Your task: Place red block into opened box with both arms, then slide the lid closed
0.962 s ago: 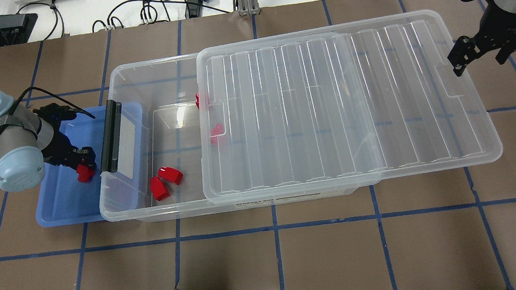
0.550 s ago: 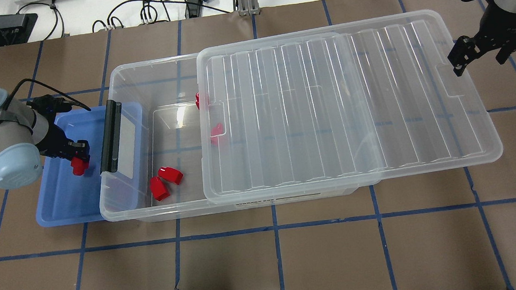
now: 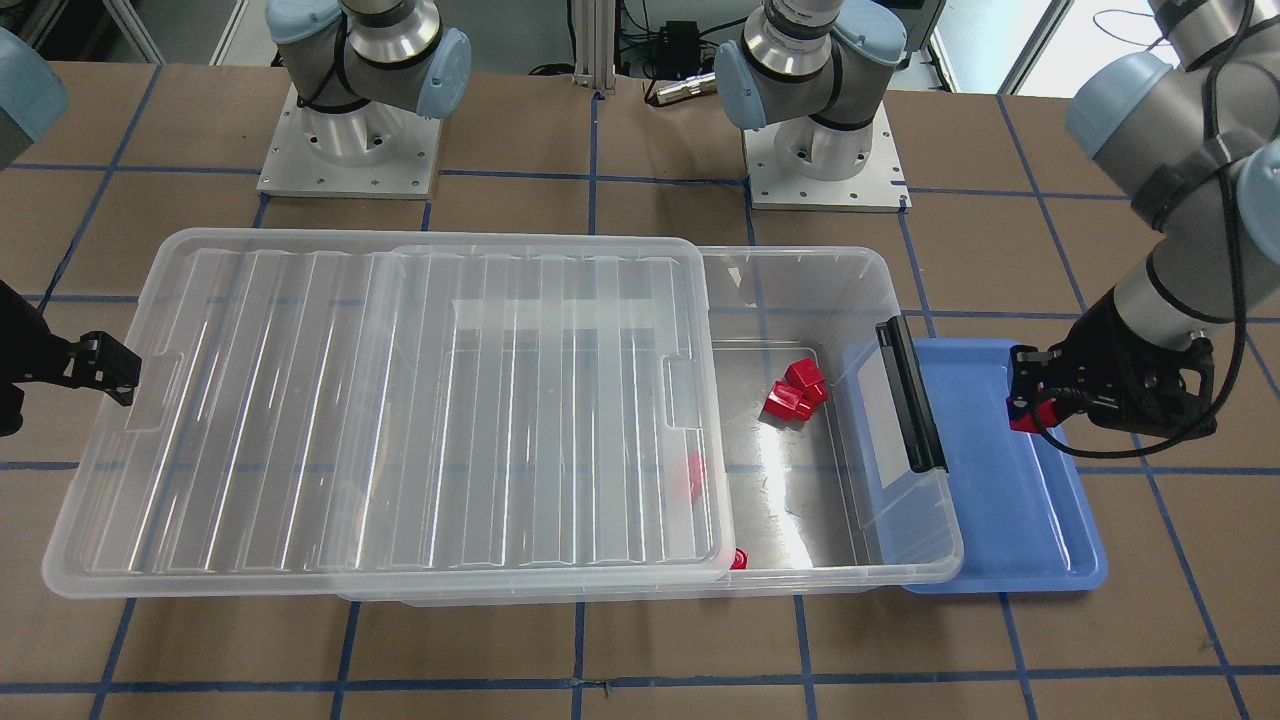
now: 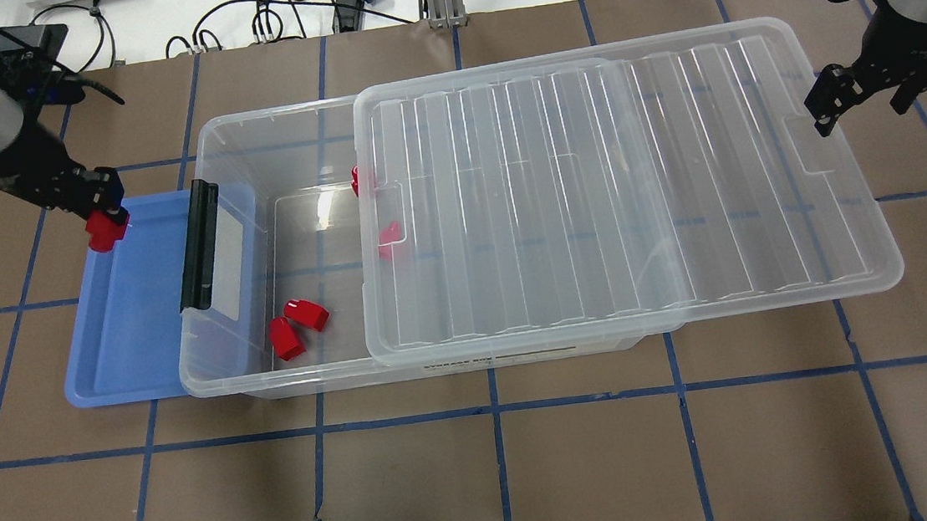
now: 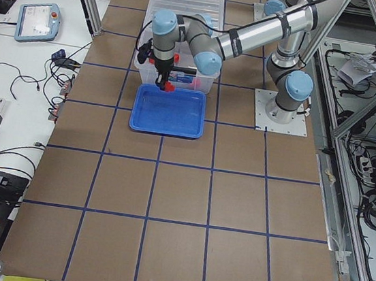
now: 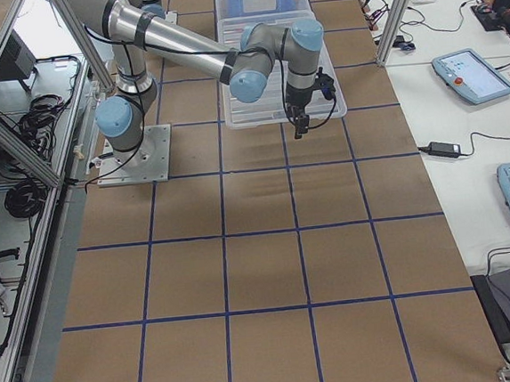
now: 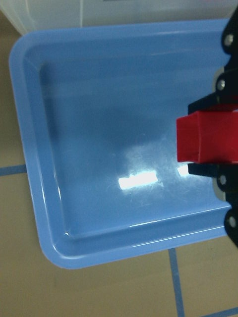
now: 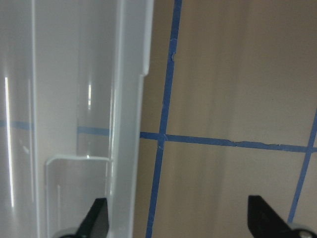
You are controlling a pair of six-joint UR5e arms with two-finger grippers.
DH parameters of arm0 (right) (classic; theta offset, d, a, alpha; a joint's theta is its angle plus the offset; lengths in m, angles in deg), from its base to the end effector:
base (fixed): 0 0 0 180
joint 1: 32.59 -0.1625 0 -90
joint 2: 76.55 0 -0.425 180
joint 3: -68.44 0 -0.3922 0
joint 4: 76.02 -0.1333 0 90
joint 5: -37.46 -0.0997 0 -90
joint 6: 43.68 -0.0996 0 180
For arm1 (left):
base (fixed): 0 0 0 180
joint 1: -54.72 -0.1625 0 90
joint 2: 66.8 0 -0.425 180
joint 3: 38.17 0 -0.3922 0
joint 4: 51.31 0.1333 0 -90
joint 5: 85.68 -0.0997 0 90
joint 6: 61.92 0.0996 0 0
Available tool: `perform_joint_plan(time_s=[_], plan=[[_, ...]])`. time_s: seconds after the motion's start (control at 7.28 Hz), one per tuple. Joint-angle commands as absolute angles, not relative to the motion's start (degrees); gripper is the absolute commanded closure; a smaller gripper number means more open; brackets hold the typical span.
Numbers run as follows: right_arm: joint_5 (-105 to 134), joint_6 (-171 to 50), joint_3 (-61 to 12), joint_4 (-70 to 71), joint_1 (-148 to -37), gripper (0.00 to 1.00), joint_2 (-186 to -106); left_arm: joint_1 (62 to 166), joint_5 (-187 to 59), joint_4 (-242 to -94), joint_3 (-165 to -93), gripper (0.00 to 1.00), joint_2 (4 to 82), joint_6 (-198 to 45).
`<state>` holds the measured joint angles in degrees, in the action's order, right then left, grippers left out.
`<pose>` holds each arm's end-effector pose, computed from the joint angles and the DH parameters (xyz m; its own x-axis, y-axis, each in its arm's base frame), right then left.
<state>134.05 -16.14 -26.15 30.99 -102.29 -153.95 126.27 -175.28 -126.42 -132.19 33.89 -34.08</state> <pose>-0.0823 -0.5739 0.3621 -0.9866 -0.1284 0.1003 -0.1232 0.9908 0.0558 0.0495 -0.5719 0.3813 -0.9866 0.1632 0.0047 0.1631 0.9866 -0.0060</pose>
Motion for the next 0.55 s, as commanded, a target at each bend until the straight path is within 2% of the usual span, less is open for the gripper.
perform_joint_plan(time_s=[0.0, 0.27, 0.41], plan=[[133.7, -16.8, -25.3, 30.6, -102.4, 0.00, -154.6, 135.6, -175.6, -131.0, -129.2, 0.96, 32.5, -46.2], [133.4, -16.9, -20.6, 26.2, -102.5, 0.00, -155.6, 142.3, -175.3, -130.9, -130.8, 0.96, 33.6, -55.7], [133.3, -18.3, -18.6, 22.5, -102.5, 0.00, -156.1, 143.1, -174.9, -128.6, -134.5, 0.96, 34.5, -58.2]])
